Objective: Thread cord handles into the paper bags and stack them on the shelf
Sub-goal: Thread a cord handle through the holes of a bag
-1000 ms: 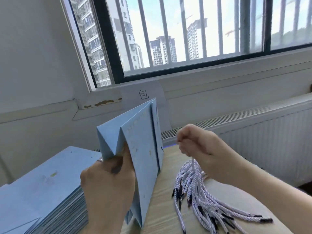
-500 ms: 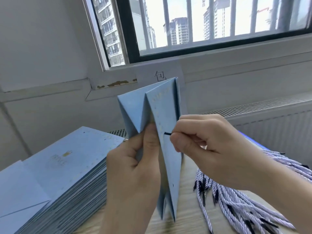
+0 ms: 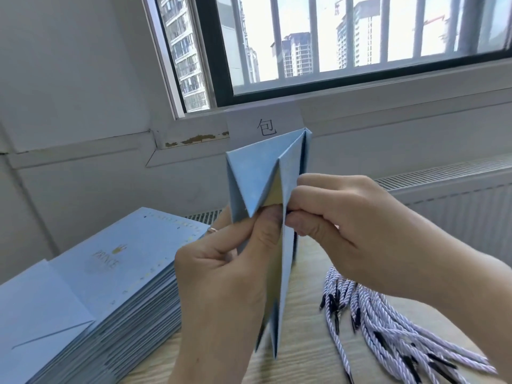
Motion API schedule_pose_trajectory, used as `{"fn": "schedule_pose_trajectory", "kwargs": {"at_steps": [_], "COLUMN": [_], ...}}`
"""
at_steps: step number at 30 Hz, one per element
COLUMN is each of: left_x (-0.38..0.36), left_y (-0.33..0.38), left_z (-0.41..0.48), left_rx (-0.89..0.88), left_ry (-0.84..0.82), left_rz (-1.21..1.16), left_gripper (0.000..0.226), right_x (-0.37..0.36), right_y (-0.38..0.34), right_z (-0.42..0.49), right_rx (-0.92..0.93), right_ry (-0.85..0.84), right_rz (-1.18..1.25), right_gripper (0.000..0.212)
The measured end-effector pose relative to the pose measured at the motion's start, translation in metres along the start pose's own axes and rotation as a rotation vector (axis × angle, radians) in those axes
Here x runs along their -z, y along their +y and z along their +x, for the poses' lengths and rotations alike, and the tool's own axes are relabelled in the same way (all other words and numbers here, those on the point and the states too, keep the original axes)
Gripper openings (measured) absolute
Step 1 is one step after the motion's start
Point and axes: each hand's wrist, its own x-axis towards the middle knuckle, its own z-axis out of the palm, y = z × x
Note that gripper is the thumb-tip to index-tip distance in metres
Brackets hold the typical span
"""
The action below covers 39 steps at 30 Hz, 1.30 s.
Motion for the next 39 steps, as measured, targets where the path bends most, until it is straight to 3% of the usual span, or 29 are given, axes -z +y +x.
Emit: {"fn": "schedule_pose_trajectory", "kwargs": {"at_steps": [3,6,9,12,18,22,26,30,35,39], "left_x": [0.003,0.005,0.005,0.009,0.021,0.037,0.036,0.033,0.026,0.023], "left_y": [0.0,-0.001,0.0,-0.001,-0.009,-0.024,-0.03,-0.032,-0.024,-0.02], "left_z": [-0.001,-0.005,-0.009,-0.009,-0.007,-0.004,-0.007,-0.01,-0.018,-0.028], "left_rx": [-0.062,-0.098,-0.187,-0.251,-0.342,-0.496,-0.592,-0.526,-0.443,-0.427], "left_ry": [-0.012,-0.029,-0.044,-0.052,-0.062,0.004,0.044,0.044,-0.085,-0.189], "left_rz": [0.082,0.186,0.279,0.343,0.427,0.677,0.832,0.832,0.737,0.753], "left_gripper": [0.016,0.033,0.038,0.034,0.024,0.005,0.005,0.023,0.023,0.023], "right_x": [-0.002,-0.011,-0.023,-0.032,-0.038,-0.035,-0.038,-0.041,-0.044,-0.033], "right_y": [-0.005,-0.014,-0.02,-0.025,-0.031,-0.02,-0.015,-0.016,-0.018,-0.007], "right_z": [-0.011,-0.034,-0.041,-0.039,-0.038,-0.038,-0.039,-0.04,-0.039,-0.042], "right_rx": [-0.059,-0.235,-0.269,-0.278,-0.295,-0.32,-0.321,-0.286,-0.251,-0.288], "right_ry": [-0.026,-0.109,-0.121,-0.025,0.115,0.165,0.174,0.186,0.16,0.019], "right_rz": [0.025,-0.044,-0.092,-0.066,0.032,0.098,0.106,0.156,0.231,0.362], "right_gripper": [0.019,0.041,0.047,0.046,0.023,0.02,0.022,0.021,0.01,0.017]}}
